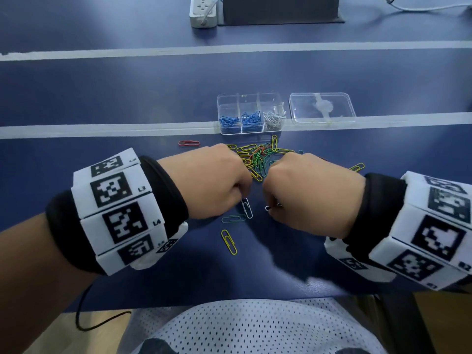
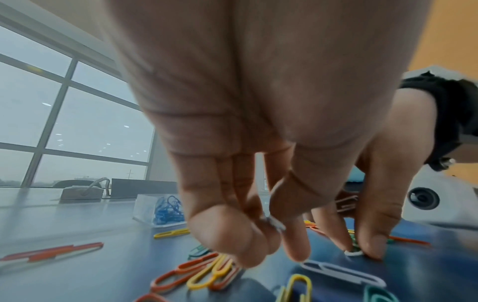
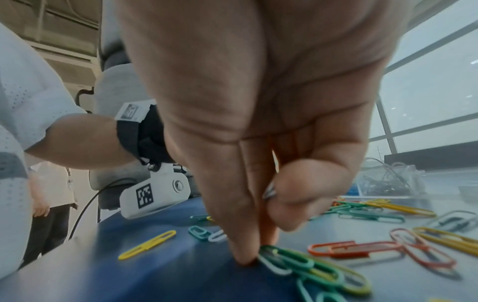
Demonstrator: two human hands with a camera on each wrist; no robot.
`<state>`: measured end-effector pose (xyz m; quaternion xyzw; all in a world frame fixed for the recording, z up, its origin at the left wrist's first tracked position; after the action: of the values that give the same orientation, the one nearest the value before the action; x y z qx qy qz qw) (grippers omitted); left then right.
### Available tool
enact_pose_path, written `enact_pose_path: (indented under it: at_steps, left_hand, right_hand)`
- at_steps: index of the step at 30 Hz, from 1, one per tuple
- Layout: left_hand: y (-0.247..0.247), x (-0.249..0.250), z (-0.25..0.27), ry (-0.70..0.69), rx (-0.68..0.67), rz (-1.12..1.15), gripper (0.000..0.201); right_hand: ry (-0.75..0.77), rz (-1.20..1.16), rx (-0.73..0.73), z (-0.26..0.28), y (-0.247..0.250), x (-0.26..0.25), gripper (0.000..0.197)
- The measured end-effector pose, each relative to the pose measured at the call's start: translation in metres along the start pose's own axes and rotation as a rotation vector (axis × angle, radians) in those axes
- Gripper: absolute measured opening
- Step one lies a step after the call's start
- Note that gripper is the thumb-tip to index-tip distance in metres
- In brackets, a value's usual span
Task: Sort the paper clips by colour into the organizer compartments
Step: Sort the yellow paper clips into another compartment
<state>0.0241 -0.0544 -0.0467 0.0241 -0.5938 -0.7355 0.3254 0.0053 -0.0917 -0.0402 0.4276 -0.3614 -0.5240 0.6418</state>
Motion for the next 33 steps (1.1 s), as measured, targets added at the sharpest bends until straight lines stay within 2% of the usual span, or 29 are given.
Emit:
enact_pose_path:
  at_steps: [2, 5, 7, 11, 15, 20, 26, 30, 33]
  left_hand:
    - [-0.002, 0.002, -0.002, -0.014, -0.016, -0.028, 0.044]
    - [-0.007, 0.008, -0.007, -0.038, -0.095, -0.151, 0.03]
    - [-0.011, 0.009, -0.011, -0.038, -0.147, -0.209, 0.028]
    - [-0.013, 0.011, -0.019, -0.039, -0.133, -0.205, 0.022]
    - [-0.012, 0.015, -0.023, -0.024, -0.117, -0.206, 0.02]
    - [-0.014, 0.026, -0.028, -0.085, -0.154, -0.262, 0.028]
    - [-0.022, 0.035, -0.033, -0.154, -0.247, -0.361, 0.014]
    - [-0.02, 0.04, -0.038, -0.147, -0.198, -0.355, 0.011]
    - [-0.001, 0.03, -0.045, -0.097, -0.087, -0.237, 0.01]
  right_hand:
    - [-0.027, 0.008, -0.011, -0.001, 0.0, 0.002, 0.031]
    - [-0.039, -0.129, -0.006, -0.006, 0.005, 0.01, 0.018]
    - [-0.055, -0.231, -0.004, -0.008, 0.01, 0.019, 0.018]
    - [-0.122, -0.374, -0.041, -0.017, 0.014, 0.038, 0.011]
    - [-0.196, -0.486, -0.063, -0.023, 0.017, 0.057, 0.014]
    - [-0.209, -0.509, -0.057, -0.027, 0.018, 0.065, 0.014]
    - [-0.208, -0.515, -0.046, -0.035, 0.023, 0.065, 0.014]
    - [-0.234, -0.578, 0.036, -0.047, 0.042, 0.072, 0.017]
    - [-0.289, -0.673, 0.07, -0.058, 0.053, 0.085, 0.021]
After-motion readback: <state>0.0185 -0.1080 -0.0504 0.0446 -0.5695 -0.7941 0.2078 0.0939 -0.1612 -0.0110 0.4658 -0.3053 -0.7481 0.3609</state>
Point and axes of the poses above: each hand's wrist, its own z-axis away from the middle knuckle, its own y-axis out of the back of the hand, x = y × z, the point moved 10 cm from there along -z, towards the middle knuckle, and after that the axes turned 15 degrees about -y, right-handed, at the moved point
